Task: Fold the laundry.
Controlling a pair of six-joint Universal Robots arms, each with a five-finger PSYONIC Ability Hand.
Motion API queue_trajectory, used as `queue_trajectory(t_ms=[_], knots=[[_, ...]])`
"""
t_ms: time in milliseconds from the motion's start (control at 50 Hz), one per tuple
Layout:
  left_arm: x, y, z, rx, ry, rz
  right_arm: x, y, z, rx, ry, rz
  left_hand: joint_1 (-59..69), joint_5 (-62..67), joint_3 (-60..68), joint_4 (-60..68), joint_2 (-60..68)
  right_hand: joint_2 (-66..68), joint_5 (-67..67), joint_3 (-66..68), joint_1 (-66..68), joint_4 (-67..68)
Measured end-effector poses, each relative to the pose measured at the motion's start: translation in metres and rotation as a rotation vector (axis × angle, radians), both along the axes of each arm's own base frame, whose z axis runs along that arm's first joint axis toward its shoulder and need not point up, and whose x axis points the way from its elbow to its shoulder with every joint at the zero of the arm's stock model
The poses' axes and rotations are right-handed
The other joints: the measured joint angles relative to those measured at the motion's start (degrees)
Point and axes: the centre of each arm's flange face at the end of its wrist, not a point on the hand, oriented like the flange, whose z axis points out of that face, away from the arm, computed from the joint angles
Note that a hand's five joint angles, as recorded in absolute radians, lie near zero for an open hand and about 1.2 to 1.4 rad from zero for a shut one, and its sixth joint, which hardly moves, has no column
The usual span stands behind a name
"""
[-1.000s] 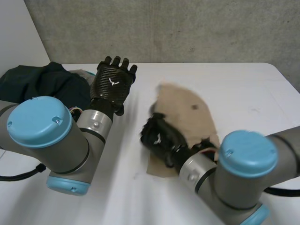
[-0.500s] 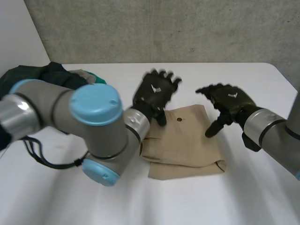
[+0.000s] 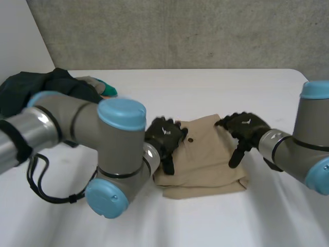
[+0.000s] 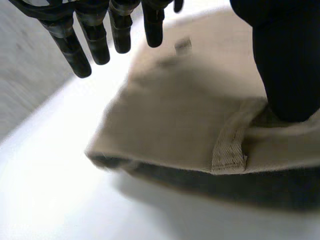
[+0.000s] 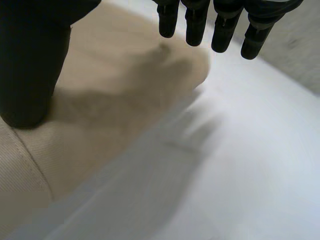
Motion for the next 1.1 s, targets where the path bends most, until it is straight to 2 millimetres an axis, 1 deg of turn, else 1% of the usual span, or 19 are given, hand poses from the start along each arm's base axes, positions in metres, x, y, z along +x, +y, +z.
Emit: queue_trajectory(t_ms=[40,80,100,140,200,220,300,420,500,600,740,780,800,820,900,920,960,1040,1100], knots=[[0.001,-0.001,0.021,-0.041,0.047,0.002,-0.003,0.0,0.01,-0.023,-0.035,-0.031,0.0,0.0,0.0,0.0,0.0,0.0,-0.04,0.0,0.0,0.0],[0.002,-0.002,0.044,-0.089,0.107,0.006,-0.012,0.0,0.022,-0.046,-0.095,-0.097,0.0,-0.12,0.0,0.0,0.0,0.0,-0.06,0.0,0.0,0.0],[0.002,-0.002,0.05,-0.103,0.125,0.007,-0.016,0.0,0.024,-0.049,-0.113,-0.119,0.0,-0.15,0.0,0.0,0.0,0.0,-0.06,0.0,0.0,0.0],[0.005,-0.004,0.069,-0.141,0.183,0.004,-0.026,0.001,0.028,-0.043,-0.16,-0.181,0.0,-0.15,0.0,0.0,0.0,0.0,-0.07,0.0,0.0,0.0],[0.007,-0.005,0.086,-0.164,0.239,-0.019,-0.038,0.004,0.024,-0.01,-0.207,-0.249,0.0,-0.15,0.0,0.0,0.0,0.0,-0.07,0.0,0.0,0.0],[0.008,-0.004,0.093,-0.168,0.267,-0.046,-0.043,0.008,0.02,0.017,-0.225,-0.277,0.0,-0.15,0.0,0.0,0.0,0.0,-0.07,0.0,0.0,0.0],[0.01,0.003,0.106,-0.136,0.33,-0.177,-0.051,0.02,0.004,0.104,-0.258,-0.322,0.0,-0.15,0.0,0.0,0.0,0.0,-0.07,0.0,0.0,0.0],[0.014,0.016,0.11,-0.028,0.381,-0.36,-0.049,0.038,-0.018,0.211,-0.302,-0.3,0.0,-0.15,0.0,0.0,0.0,0.0,-0.07,0.0,0.0,0.0],[0.017,0.019,0.109,0.031,0.4,-0.408,-0.044,0.044,-0.025,0.251,-0.344,-0.262,0.01,-0.14,0.0,0.0,0.0,0.0,-0.07,0.0,0.0,0.0],[0.018,0.019,0.107,0.053,0.406,-0.409,-0.04,0.041,-0.032,0.279,-0.38,-0.252,0.01,-0.11,0.0,0.0,0.0,0.0,-0.07,0.0,0.0,0.0],[0.018,0.018,0.106,0.053,0.403,-0.399,-0.037,0.03,-0.046,0.294,-0.39,-0.259,0.05,-0.15,0.0,0.0,0.0,1.79,1.19,1.46,1.1,1.27],[0.018,0.018,0.105,0.053,0.403,-0.398,-0.034,0.027,-0.048,0.287,-0.391,-0.252,0.07,-0.15,0.0,0.0,0.0,9.75,8.38,8.75,8.87,8.39],[0.018,0.018,0.105,0.053,0.403,-0.398,-0.034,0.027,-0.048,0.287,-0.391,-0.252,0.07,-0.15,0.0,0.0,0.0,9.75,8.38,8.75,8.87,8.39],[0.018,0.018,0.105,0.053,0.402,-0.397,-0.032,0.025,-0.049,0.283,-0.391,-0.247,0.07,-0.15,0.0,0.0,0.0,13.35,11.42,12.14,11.9,11.72],[0.019,0.016,0.105,0.052,0.402,-0.393,-0.024,0.019,-0.047,0.249,-0.401,-0.216,0.19,-0.15,0.0,0.0,0.0,37.21,32.36,36.58,32.19,36.26],[0.019,0.016,0.104,0.052,0.402,-0.393,-0.022,0.018,-0.046,0.245,-0.403,-0.209,0.18,-0.15,0.0,0.0,0.0,44.26,39.46,44.24,38.37,44.07],[0.02,0.015,0.105,0.052,0.402,-0.391,-0.016,0.015,-0.044,0.232,-0.409,-0.19,0.18,-0.15,0.0,0.0,0.0,52.52,48.95,52.67,46.35,53.73],[0.02,0.015,0.105,0.05,0.404,-0.391,-0.008,0.009,-0.041,0.214,-0.419,-0.167,0.19,-0.15,0.0,0.0,0.0,54.33,51.82,54.73,47.87,56.08],[0.02,0.014,0.106,0.047,0.405,-0.391,-0.004,0.001,-0.038,0.196,-0.431,-0.159,0.19,-0.14,0.0,0.0,0.0,55.19,52.07,55.42,48.81,56.22]])
